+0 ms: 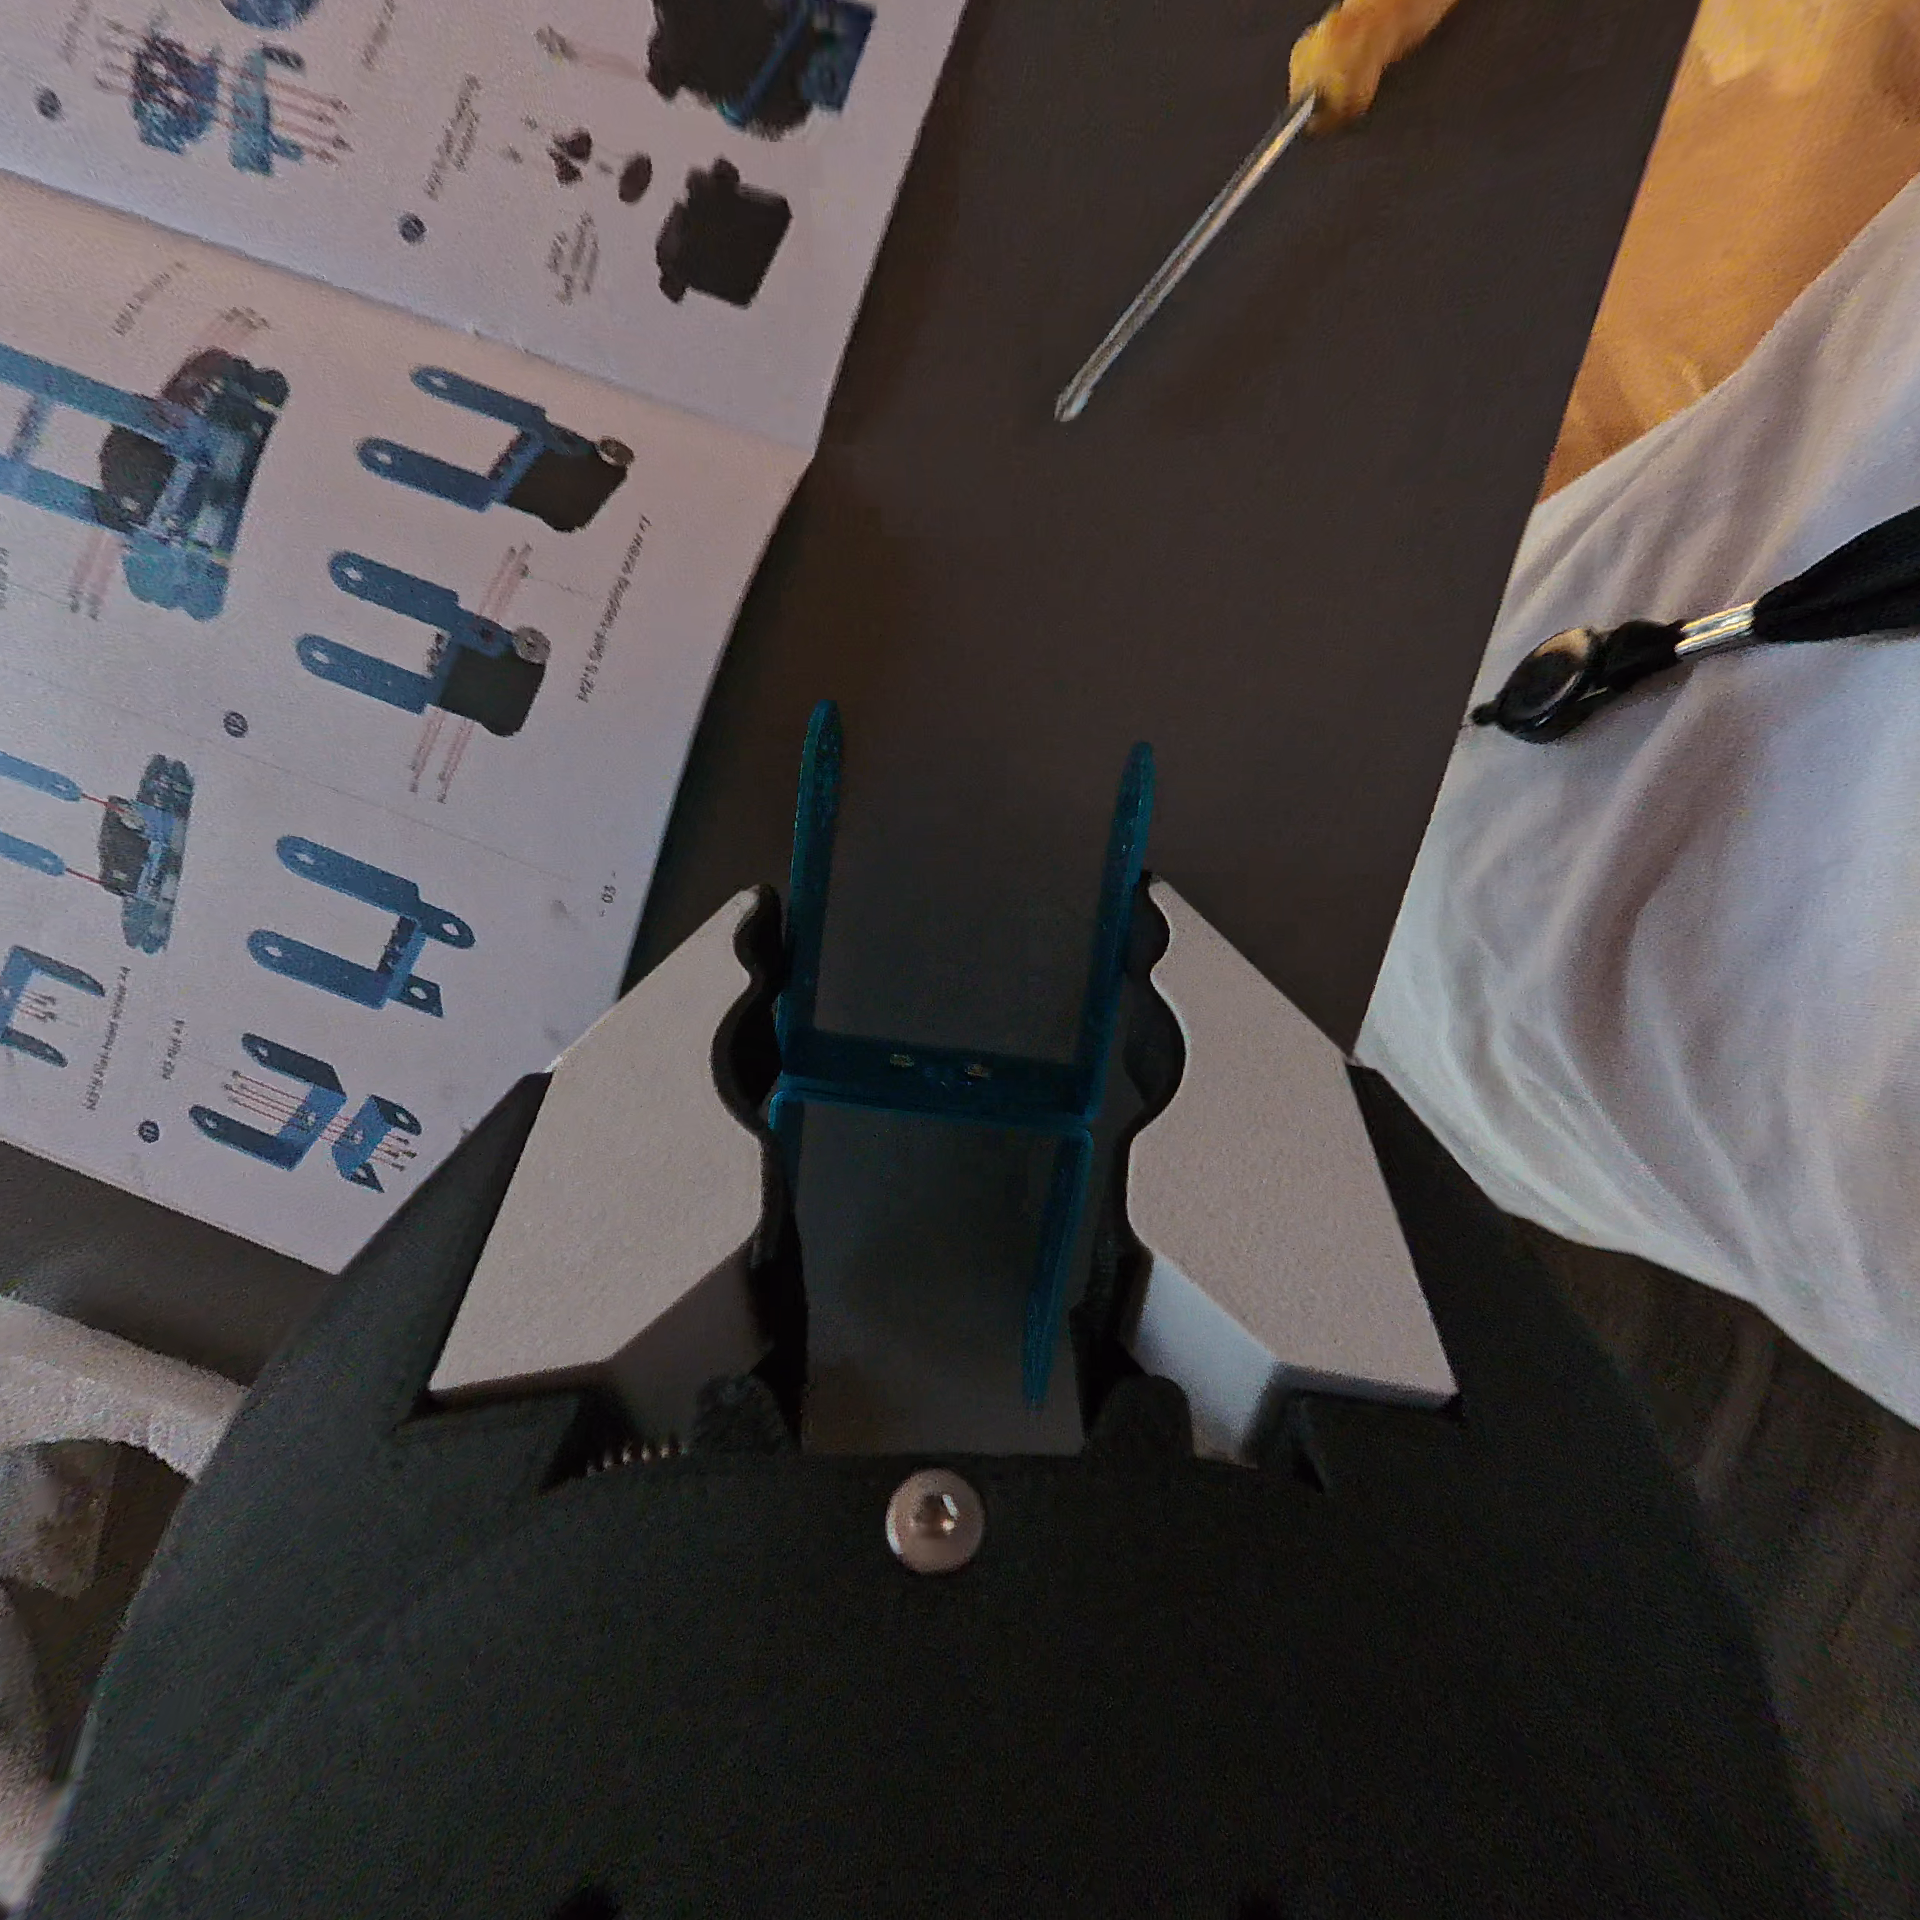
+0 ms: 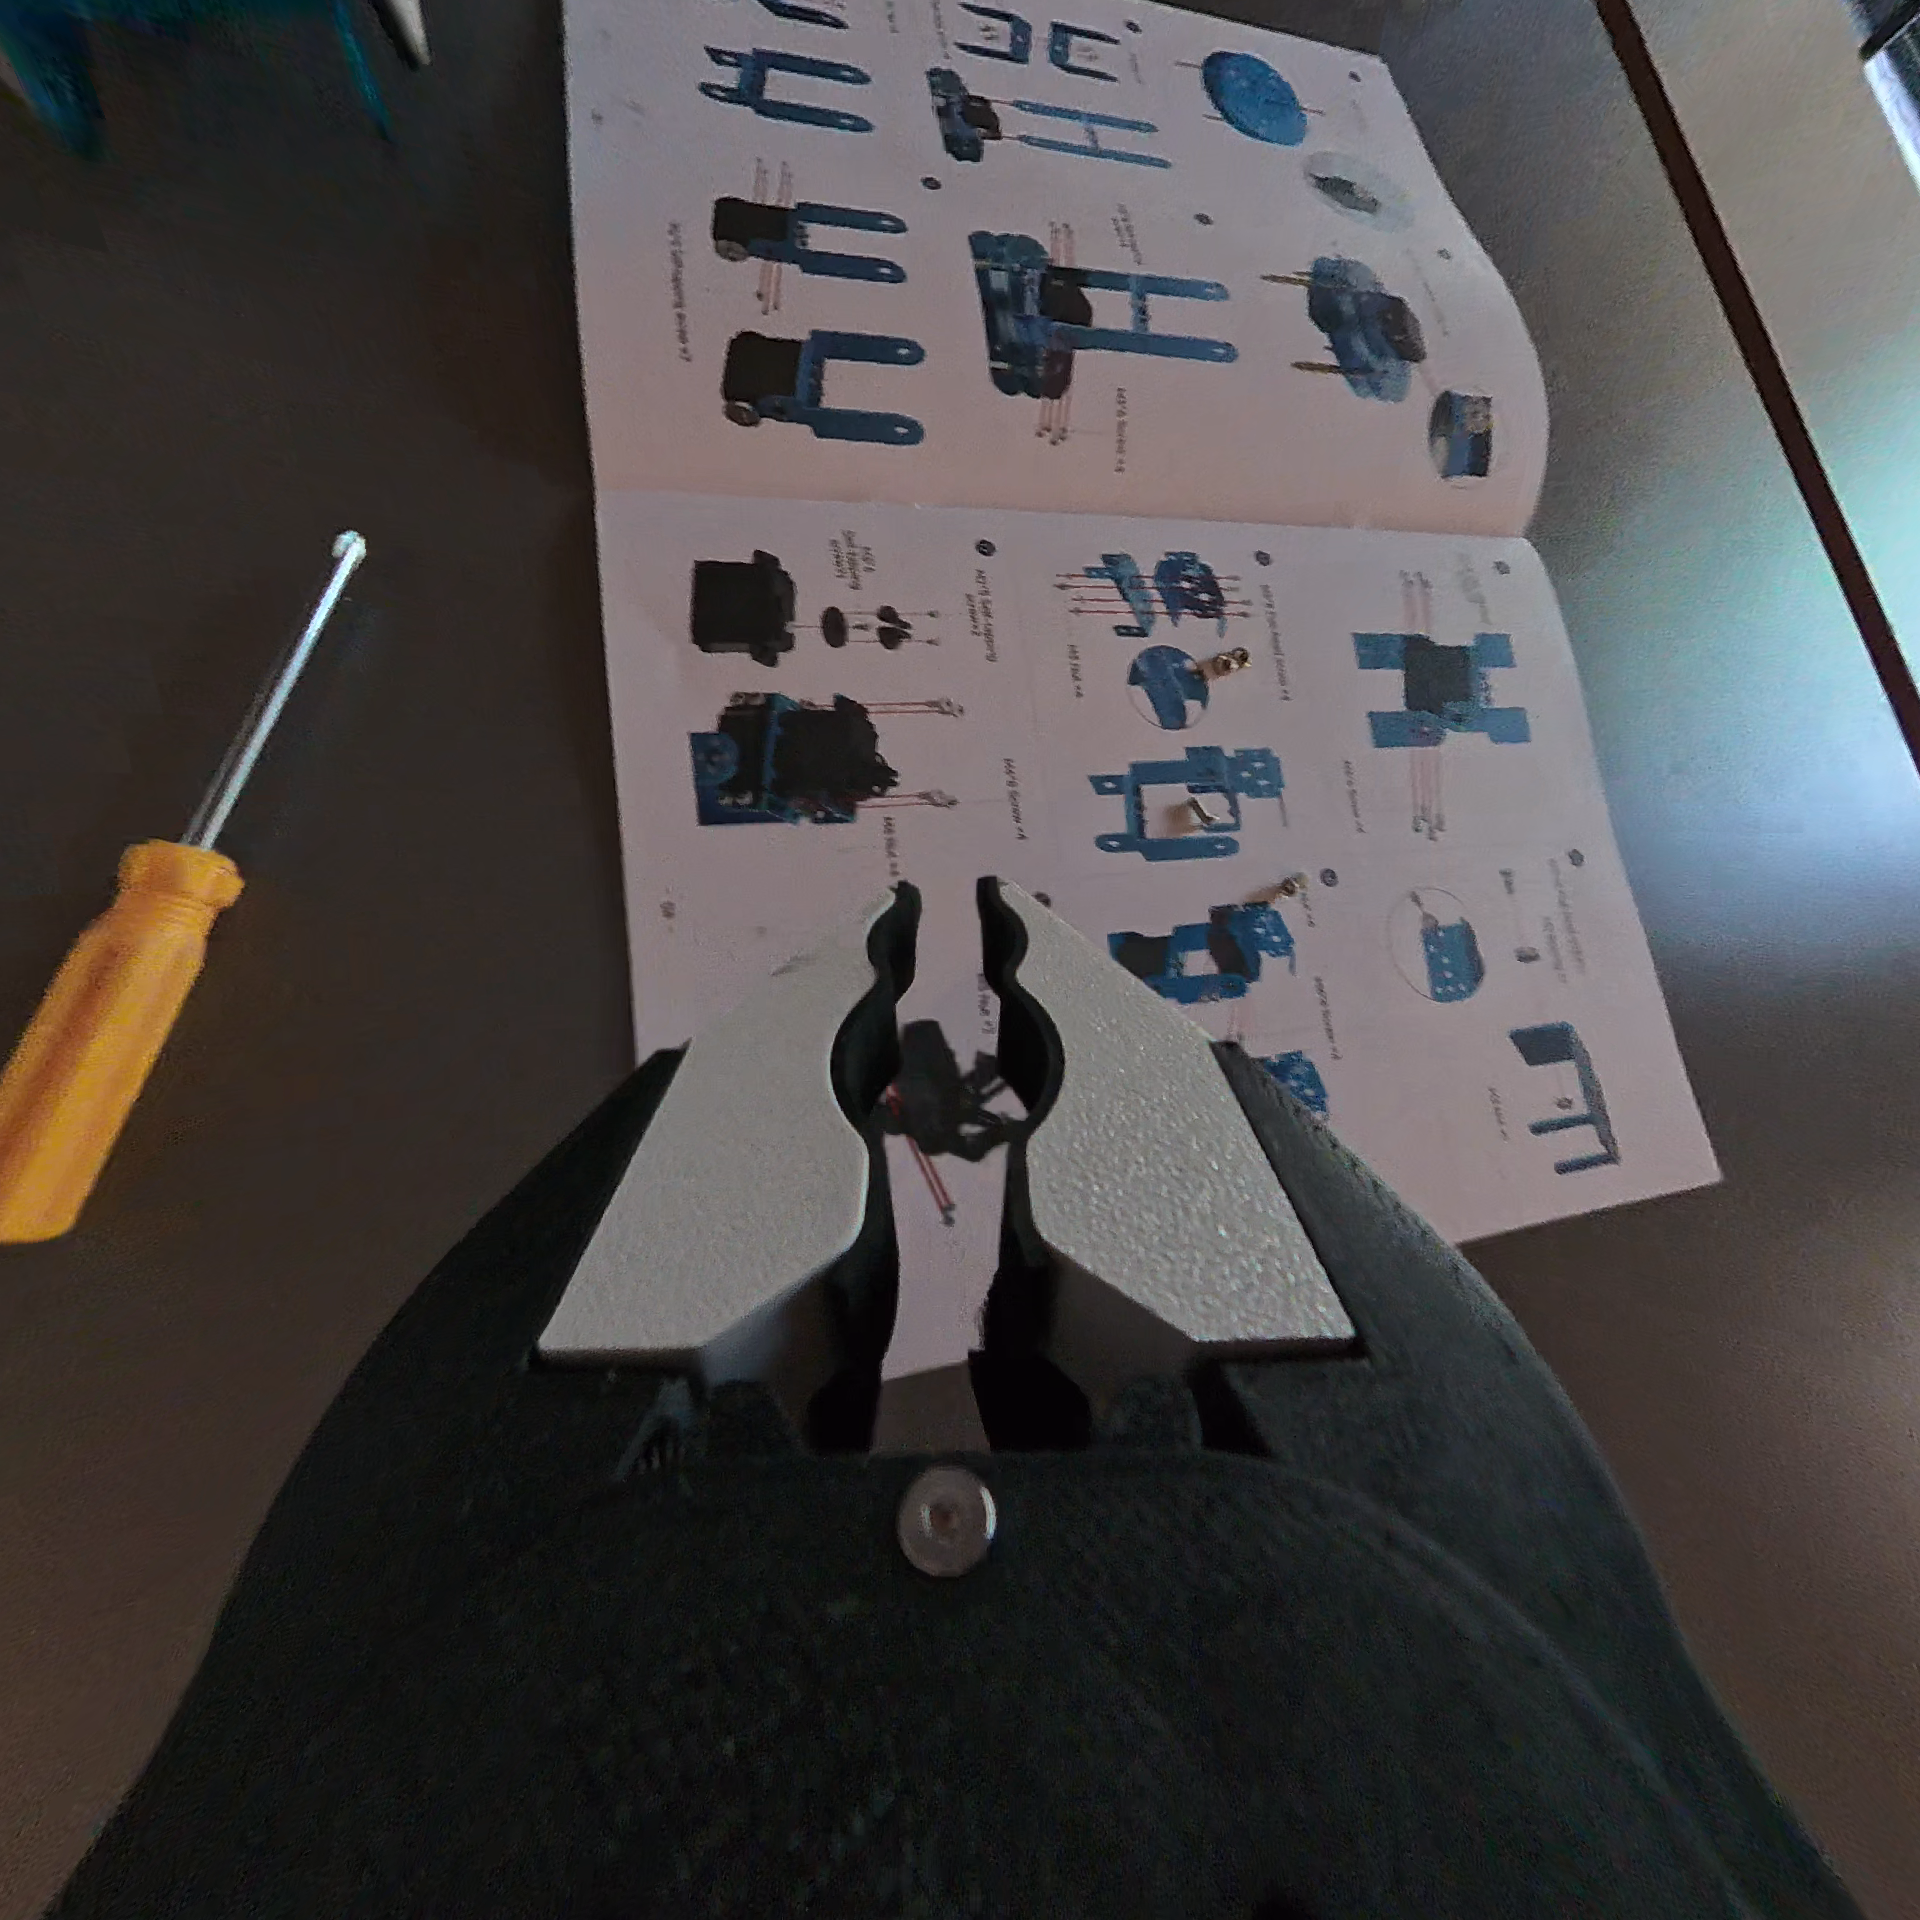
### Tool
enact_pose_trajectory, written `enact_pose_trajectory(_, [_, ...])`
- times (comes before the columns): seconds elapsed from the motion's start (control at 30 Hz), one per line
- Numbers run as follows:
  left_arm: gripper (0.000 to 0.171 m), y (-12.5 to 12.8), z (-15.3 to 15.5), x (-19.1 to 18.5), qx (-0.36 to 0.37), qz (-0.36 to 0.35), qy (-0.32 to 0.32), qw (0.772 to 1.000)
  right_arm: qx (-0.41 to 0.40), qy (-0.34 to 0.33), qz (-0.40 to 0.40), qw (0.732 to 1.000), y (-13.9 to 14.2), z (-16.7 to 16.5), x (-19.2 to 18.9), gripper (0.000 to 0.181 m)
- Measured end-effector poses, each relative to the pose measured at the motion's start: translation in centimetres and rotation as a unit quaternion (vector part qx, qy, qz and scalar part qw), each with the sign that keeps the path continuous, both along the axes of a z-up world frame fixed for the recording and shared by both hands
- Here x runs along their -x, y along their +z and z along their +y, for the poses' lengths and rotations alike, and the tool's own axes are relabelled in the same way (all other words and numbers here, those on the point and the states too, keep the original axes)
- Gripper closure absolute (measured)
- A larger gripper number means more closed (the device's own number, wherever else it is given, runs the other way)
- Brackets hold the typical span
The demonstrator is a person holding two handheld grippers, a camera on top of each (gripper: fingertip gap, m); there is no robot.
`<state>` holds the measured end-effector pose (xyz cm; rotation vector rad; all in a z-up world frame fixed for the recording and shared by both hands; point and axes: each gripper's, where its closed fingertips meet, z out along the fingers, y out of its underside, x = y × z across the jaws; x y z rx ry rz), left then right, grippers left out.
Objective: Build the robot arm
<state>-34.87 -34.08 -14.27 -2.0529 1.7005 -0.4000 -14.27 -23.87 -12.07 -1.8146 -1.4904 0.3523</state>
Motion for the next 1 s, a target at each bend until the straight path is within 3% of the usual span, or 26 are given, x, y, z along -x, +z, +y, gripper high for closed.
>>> enact_pose_trajectory(0.23, [0.106, 5.7, 1.1, -2.9, -0.025, -0.21, 0.024, 0.977, 0.016, 0.035, 0.01, 0.999, -0.5, 4.4, -1.7, 0.166])
enact_pose_trajectory(0.4, [0.107, 8.3, 1.0, -4.2, -0.011, -0.329, 0.023, 0.944, 0.052, 0.086, 0.036, 0.994, -0.7, 6.2, 0.4, 0.16])
enact_pose_trajectory(0.63, [0.107, 8.1, 0.8, -4.1, -0.014, -0.38, 0.047, 0.924, 0.076, 0.097, 0.025, 0.992, -2.8, 8.3, 1.1, 0.167])
enact_pose_trajectory(1.0, [0.107, 7.2, 0.8, -4.9, -0.006, -0.406, 0.045, 0.913, 0.102, 0.094, 0.044, 0.989, -3.6, 8.4, 1.5, 0.178])
